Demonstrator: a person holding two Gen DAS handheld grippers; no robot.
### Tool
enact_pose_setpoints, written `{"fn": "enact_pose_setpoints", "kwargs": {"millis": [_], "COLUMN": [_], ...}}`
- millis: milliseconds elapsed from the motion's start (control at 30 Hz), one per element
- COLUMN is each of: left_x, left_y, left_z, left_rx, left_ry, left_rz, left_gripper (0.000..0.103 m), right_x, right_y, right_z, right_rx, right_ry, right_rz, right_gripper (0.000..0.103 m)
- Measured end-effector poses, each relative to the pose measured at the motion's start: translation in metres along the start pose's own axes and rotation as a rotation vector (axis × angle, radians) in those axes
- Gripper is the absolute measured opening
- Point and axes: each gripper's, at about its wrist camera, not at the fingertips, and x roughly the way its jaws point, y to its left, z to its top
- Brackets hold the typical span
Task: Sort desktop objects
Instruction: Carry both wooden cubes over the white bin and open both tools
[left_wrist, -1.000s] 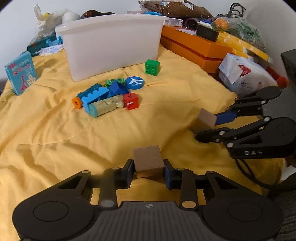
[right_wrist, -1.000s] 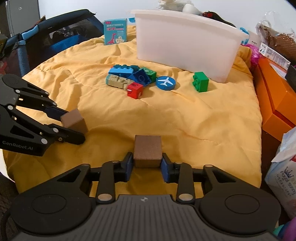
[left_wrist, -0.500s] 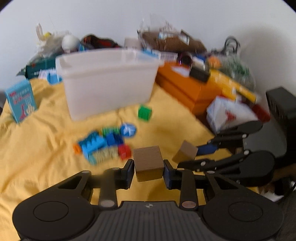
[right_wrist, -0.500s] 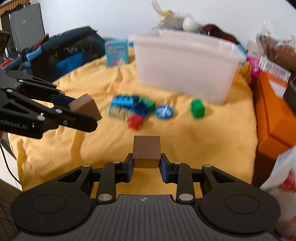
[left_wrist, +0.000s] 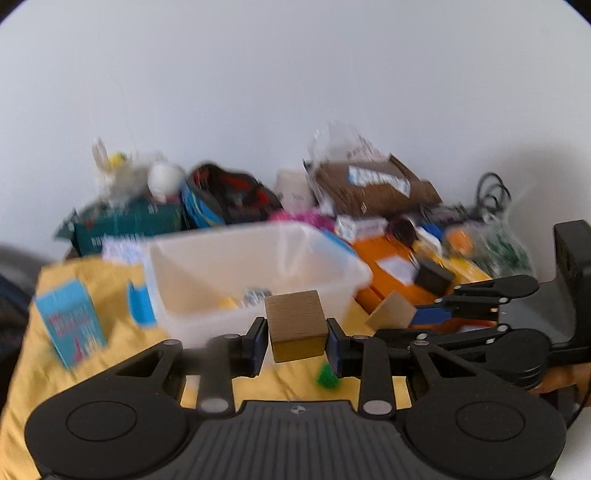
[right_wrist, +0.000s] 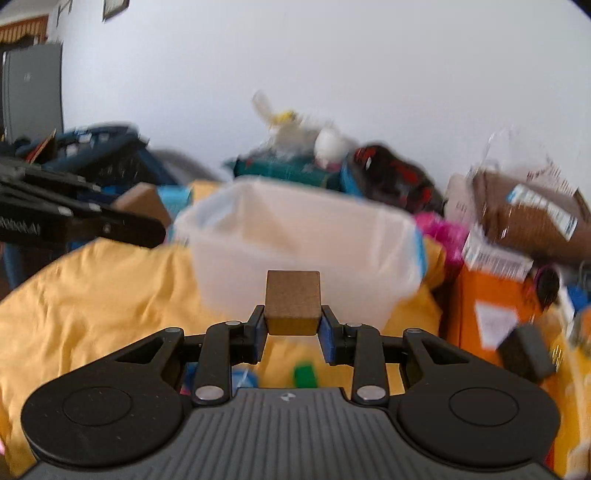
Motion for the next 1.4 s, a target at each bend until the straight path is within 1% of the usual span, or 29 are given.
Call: {"fn": "enact_pose_setpoints", "kwargs": {"millis": [67,167,267,367,500,567,633,700,767,800,867,967,1067,1133,1233,1267,1333,1367,1400], "left_x": [0.009,0.024,0.038,0.053,0.082,0.094,0.102,0.103,0.096,0.091,0.08,0.061,0.046,0.04,0.036,0.037,0.042,0.045,0.046], "left_y": [0.005,0.01,0.019,0.025,0.034,0.035,0.036,0.036,0.034,0.032,0.029,0.024,0.017,0.015,0.013,0.012,0.01,0.009,0.01], "left_z": [0.015,0.033,0.05,0.06,0.063,0.059,0.054,0.051,0.05,0.049,0.045,0.033,0.009,-0.013,-0.055,-0.072,-0.094,-0.106,-0.115], "left_rx": [0.008,0.039,0.034,0.056,0.06,0.076,0.079,0.076,0.084,0.09,0.083,0.062,0.064,0.045,0.007,0.018,0.051,0.079,0.103], "left_ry": [-0.019,-0.051,-0.08,-0.093,-0.033,-0.007,0.022,0.03,0.018,0.01,0.007,0.006,0.027,0.065,0.149,0.188,0.253,0.276,0.282], "left_rz": [0.017,0.076,0.116,0.166,0.208,0.216,0.224,0.22,0.206,0.204,0.197,0.152,0.135,0.135,0.128,0.116,0.123,0.13,0.134], "left_gripper": [0.036,0.036,0.036,0.036,0.036,0.037,0.037,0.039,0.052,0.053,0.054,0.057,0.058,0.058,0.058,0.058,0.058,0.058,0.058], "right_x": [0.004,0.009,0.016,0.036,0.073,0.089,0.1,0.1,0.094,0.089,0.078,0.062,0.05,0.042,0.035,0.035,0.037,0.037,0.037], "right_y": [-0.004,-0.007,-0.012,-0.013,-0.02,-0.023,-0.024,-0.02,-0.016,-0.013,-0.007,0.0,0.006,0.011,0.02,0.024,0.037,0.042,0.047], "right_z": [0.015,0.037,0.056,0.067,0.067,0.064,0.058,0.052,0.047,0.043,0.036,0.021,0.001,-0.018,-0.051,-0.065,-0.09,-0.099,-0.107], "right_rx": [-0.006,-0.011,0.011,0.02,0.075,0.096,0.099,0.076,0.046,0.031,-0.002,-0.023,-0.037,-0.043,-0.014,-0.004,-0.004,-0.006,-0.002], "right_ry": [-0.041,-0.098,-0.135,-0.125,-0.044,-0.005,0.035,0.038,0.026,0.022,0.011,0.007,0.03,0.06,0.115,0.15,0.231,0.257,0.281], "right_rz": [-0.018,-0.062,-0.067,-0.097,-0.118,-0.132,-0.125,-0.116,-0.116,-0.118,-0.114,-0.08,-0.037,-0.018,0.022,0.051,0.103,0.111,0.122], "right_gripper": [0.033,0.033,0.033,0.033,0.033,0.033,0.034,0.045,0.045,0.045,0.045,0.045,0.045,0.045,0.046,0.046,0.046,0.046,0.046]}}
